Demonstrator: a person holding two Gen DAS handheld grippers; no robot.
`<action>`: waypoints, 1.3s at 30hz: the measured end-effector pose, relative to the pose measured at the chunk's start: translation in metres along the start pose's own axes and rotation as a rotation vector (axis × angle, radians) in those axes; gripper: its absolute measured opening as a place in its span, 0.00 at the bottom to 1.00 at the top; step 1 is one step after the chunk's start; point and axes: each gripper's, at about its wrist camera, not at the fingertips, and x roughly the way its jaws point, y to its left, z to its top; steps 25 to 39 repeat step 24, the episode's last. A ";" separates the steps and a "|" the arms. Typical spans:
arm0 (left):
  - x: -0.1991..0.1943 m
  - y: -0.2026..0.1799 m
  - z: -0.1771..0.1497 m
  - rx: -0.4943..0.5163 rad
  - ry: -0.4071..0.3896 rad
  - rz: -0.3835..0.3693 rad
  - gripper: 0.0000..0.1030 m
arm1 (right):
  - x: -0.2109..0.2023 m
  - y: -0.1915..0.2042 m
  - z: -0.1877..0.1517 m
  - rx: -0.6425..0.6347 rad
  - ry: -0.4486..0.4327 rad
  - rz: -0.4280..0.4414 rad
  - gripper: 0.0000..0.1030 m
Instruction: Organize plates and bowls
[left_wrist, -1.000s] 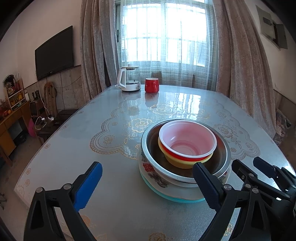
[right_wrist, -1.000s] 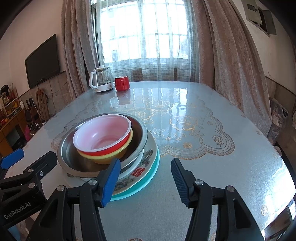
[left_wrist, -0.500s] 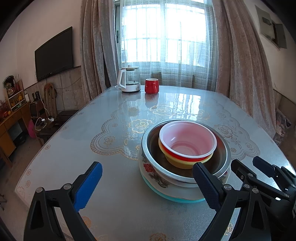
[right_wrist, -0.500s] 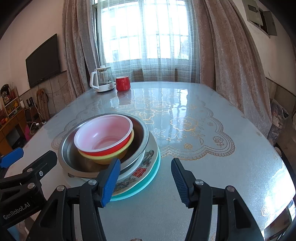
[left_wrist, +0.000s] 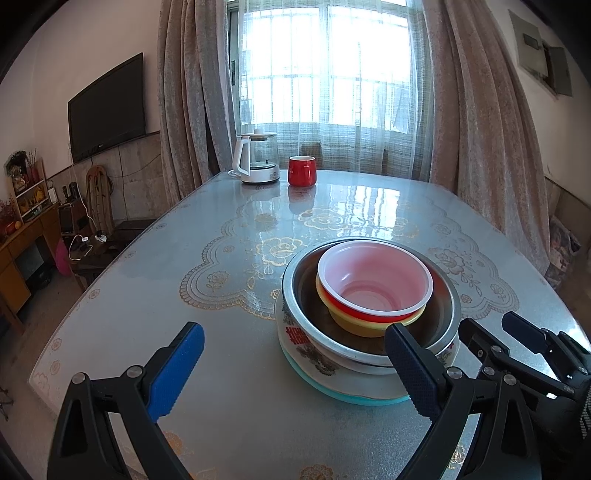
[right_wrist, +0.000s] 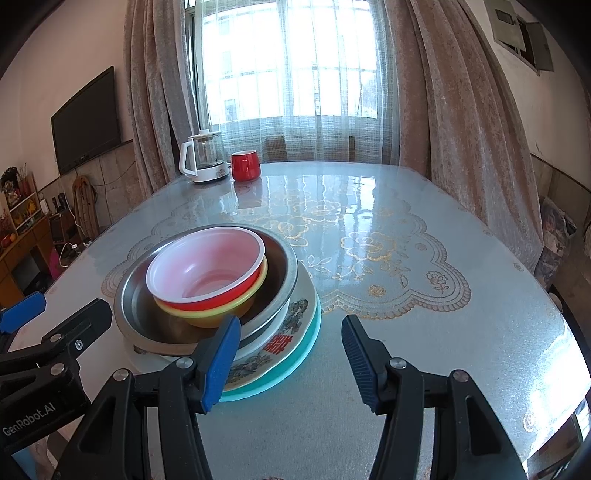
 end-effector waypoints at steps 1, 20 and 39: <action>0.000 0.000 0.000 0.000 0.000 0.000 0.96 | 0.001 0.000 0.000 0.000 0.002 0.001 0.56; 0.006 0.001 -0.002 0.017 -0.022 0.043 0.97 | 0.009 0.000 -0.002 -0.003 0.018 -0.001 0.57; 0.007 0.006 0.001 -0.006 -0.009 -0.006 0.96 | 0.009 -0.001 -0.001 -0.002 0.017 0.000 0.57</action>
